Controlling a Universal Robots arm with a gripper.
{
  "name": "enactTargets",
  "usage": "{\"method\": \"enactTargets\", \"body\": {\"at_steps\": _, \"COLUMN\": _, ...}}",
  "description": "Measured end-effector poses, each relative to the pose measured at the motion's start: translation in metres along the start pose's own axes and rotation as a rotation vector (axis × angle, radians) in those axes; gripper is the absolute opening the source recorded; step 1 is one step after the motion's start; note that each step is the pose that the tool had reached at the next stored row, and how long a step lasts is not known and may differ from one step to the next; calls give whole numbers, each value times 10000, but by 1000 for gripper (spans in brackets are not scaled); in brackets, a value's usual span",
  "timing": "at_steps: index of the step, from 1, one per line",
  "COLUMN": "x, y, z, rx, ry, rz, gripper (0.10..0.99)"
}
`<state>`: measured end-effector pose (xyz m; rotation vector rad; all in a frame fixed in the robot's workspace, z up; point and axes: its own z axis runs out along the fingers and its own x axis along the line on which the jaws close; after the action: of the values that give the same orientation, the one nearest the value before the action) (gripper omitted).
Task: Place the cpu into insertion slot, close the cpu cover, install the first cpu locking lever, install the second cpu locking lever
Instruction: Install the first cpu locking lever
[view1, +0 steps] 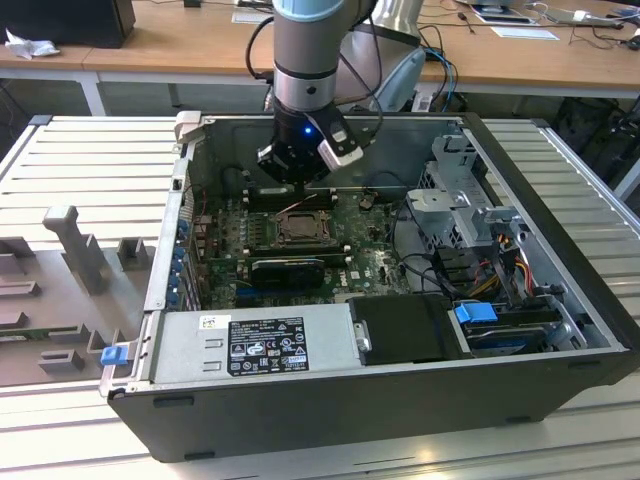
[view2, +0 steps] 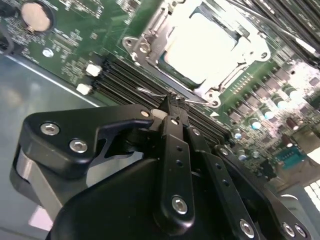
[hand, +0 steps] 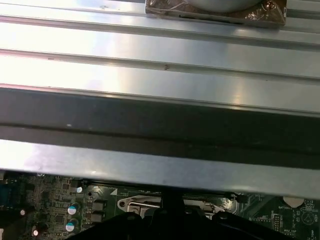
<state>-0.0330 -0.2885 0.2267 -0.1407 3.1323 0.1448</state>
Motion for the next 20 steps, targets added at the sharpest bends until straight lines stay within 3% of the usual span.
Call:
{"method": "enactTargets", "body": {"at_steps": 9, "x": -113, "y": -1, "z": 85, "rx": -1, "ry": 0, "rz": 0, "gripper": 106}}
{"method": "enactTargets", "body": {"at_steps": 20, "x": -161, "y": -16, "z": 209, "rx": 9, "ry": 0, "rz": 0, "gripper": 106}}
